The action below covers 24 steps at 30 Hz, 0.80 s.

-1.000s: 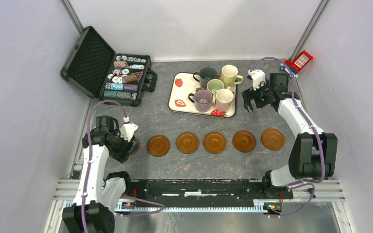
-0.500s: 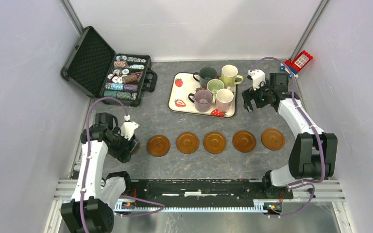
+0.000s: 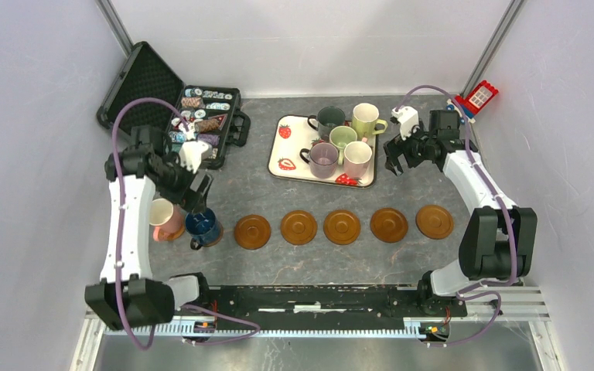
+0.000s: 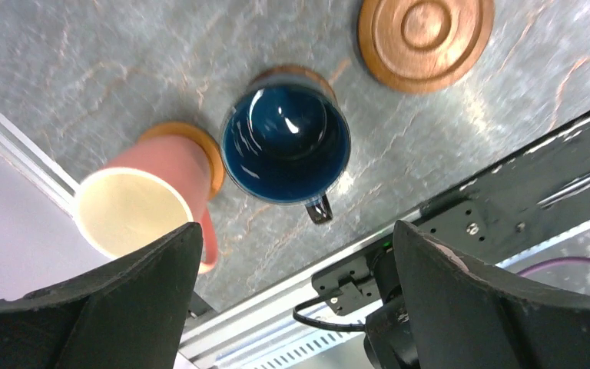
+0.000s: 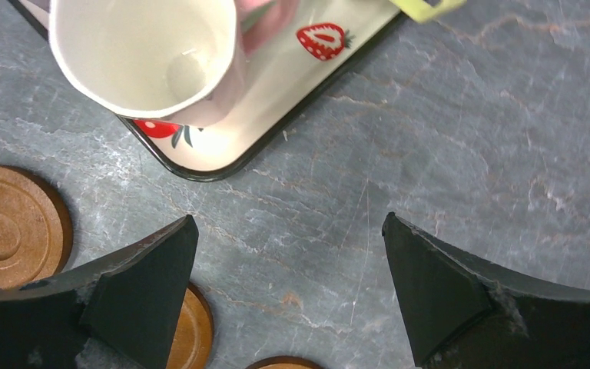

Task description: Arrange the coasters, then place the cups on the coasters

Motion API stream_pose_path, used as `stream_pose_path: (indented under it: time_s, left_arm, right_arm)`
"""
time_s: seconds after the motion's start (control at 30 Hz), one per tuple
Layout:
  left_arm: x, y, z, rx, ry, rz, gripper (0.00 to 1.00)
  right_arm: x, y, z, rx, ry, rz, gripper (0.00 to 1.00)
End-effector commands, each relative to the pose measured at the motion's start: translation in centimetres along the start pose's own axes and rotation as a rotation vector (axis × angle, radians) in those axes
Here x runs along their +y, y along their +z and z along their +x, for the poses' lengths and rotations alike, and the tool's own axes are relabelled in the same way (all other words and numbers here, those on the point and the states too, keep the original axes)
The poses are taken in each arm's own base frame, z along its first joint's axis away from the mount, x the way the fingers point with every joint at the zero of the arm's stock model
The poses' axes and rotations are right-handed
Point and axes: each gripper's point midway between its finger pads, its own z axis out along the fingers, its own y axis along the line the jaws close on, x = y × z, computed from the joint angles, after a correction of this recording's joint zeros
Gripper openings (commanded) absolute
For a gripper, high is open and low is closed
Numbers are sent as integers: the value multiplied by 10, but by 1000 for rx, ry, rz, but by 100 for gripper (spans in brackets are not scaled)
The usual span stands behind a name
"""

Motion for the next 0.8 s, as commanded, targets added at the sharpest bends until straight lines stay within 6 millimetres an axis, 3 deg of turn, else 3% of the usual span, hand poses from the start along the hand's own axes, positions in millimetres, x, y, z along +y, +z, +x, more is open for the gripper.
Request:
stream_pose_path:
  time_s: [0.0, 0.13, 0.43, 0.63, 0.77]
  left_arm:
    - [1, 4, -52, -106, -68, 58, 100]
    - [-10, 26, -109, -163, 123, 78, 100]
    - [-57, 104, -234, -195, 532, 244, 100]
    - [-84, 161, -286, -245, 706, 267, 96]
    - [-104, 197, -297, -238, 859, 277, 94]
  right_arm:
    - [14, 2, -29, -60, -125, -102, 98]
    - [15, 6, -33, -64, -125, -124, 98]
    - [10, 8, -30, -38, -114, -108, 98]
    - [7, 2, -18, -22, -98, -72, 98]
    - [6, 3, -17, -22, -79, -70, 98]
